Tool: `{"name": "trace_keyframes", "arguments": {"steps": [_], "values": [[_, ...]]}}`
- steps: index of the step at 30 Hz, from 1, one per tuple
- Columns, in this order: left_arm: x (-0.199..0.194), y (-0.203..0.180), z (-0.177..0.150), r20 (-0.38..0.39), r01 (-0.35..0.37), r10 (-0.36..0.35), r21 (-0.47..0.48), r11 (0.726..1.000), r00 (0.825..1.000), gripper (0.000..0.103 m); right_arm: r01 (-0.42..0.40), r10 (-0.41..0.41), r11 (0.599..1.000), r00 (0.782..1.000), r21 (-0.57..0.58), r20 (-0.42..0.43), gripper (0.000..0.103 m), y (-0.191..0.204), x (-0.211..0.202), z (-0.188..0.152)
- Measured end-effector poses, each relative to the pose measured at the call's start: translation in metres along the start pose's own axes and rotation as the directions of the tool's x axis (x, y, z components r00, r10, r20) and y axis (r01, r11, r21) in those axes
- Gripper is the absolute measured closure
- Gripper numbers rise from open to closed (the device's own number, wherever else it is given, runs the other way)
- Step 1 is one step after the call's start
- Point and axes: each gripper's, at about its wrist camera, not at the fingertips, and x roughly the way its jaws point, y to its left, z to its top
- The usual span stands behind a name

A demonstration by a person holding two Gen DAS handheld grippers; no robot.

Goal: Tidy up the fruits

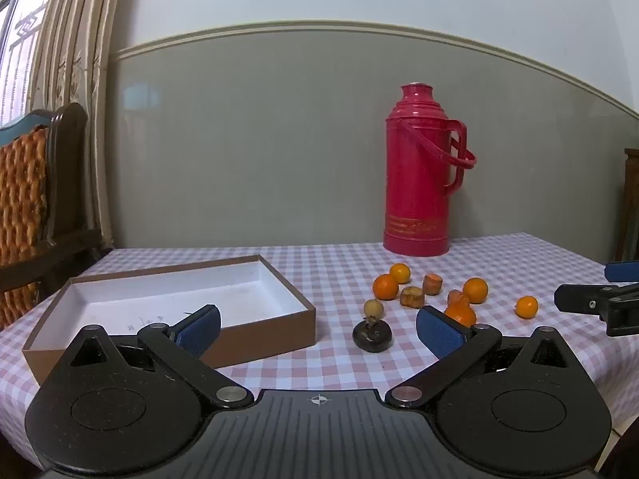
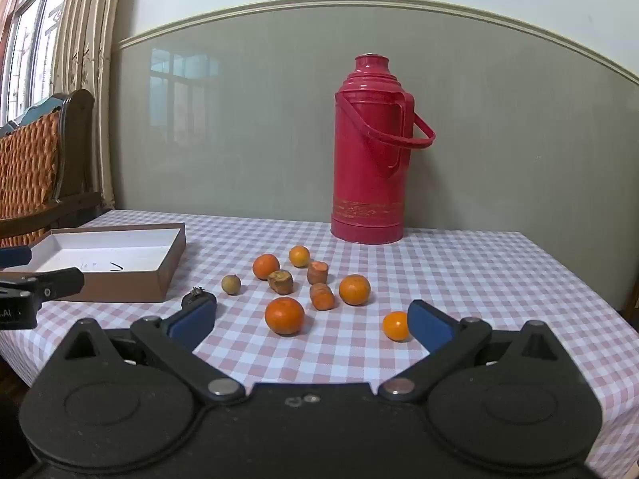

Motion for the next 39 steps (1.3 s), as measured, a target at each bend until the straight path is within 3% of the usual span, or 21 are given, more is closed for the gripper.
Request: {"name": "trace_keyframes", "arguments": {"steps": [39], "values": [[0.0009,0.0018,0.0001,0.005,-0.004,0.004,-0.001,1.0,1.0,0.0,0.013,-0.013,1.0,1.0,0.019,0.005,0.006,-0.0039,-0.0033,-0.001]]}}
